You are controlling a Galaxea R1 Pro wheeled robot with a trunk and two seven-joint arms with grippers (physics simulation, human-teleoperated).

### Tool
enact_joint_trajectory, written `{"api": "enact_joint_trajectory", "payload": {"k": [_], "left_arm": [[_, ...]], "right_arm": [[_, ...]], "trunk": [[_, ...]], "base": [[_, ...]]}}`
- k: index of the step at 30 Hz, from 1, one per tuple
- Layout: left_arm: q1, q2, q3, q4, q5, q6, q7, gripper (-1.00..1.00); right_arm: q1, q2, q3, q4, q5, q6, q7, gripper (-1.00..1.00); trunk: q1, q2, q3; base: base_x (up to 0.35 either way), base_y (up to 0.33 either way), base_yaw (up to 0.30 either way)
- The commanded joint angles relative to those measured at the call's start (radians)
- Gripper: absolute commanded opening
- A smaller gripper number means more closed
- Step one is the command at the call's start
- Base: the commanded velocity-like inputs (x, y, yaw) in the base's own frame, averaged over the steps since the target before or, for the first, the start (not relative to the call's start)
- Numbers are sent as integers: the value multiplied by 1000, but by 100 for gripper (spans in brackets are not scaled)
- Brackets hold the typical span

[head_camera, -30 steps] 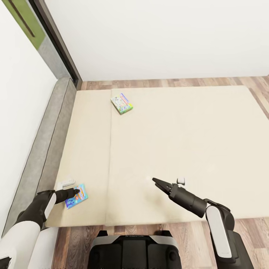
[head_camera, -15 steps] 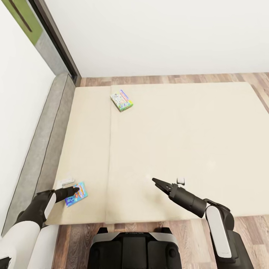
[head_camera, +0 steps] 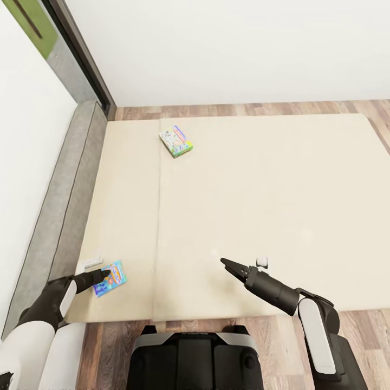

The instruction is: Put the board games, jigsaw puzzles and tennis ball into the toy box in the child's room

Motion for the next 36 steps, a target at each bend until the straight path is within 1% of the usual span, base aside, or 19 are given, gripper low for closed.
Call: {"api": "enact_joint_trajectory", "payload": {"k": [1,17,23,27,31,36], "left_arm": [[0,0,5,-1,1,6,-5,100],[0,-2,9,-1,2,4,-5,100],[0,-3,9,-1,3,4,-7,100],[0,-2,9,-1,4,4,-8,100],[0,-2,10,-1,4,4,-8,100],[0,-2,14,-1,4,4,-8,100]], "right_arm": [[-1,1,-2,0,6,5,7,100],[-1,1,1,0,6,5,7,100],[-1,2,29,1,6,3,-8,100],[-1,2,36,1,6,1,-23,100],[-1,1,41,1,5,-38,-29,100],[-1,1,42,2,4,-57,-30,100]], "trunk": [[0,-1,-3],[0,-1,-28],[0,-1,-38],[0,-1,-44],[0,-1,-51],[0,-1,-59]], "base": [[0,0,0],[0,0,0],[0,0,0],[0,0,0],[0,0,0],[0,0,0]]}}
